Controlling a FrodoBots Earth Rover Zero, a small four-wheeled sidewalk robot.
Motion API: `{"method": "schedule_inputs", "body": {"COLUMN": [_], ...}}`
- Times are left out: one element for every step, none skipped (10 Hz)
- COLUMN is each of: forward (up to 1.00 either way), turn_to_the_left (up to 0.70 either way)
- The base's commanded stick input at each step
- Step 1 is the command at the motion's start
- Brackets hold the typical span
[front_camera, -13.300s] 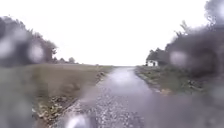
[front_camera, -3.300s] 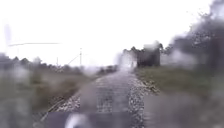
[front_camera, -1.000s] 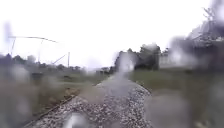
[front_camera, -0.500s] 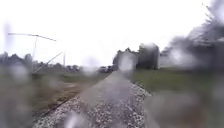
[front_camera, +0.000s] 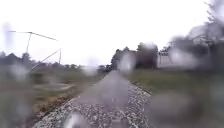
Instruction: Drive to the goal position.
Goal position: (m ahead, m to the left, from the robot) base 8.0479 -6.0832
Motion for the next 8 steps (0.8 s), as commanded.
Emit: {"method": "schedule_inputs", "body": {"forward": [1.00,1.00,1.00,1.00,1.00,1.00,1.00,1.00], "turn_to_the_left": [-0.36,-0.27,0.00,0.00,0.00,0.00,0.00,0.00]}}
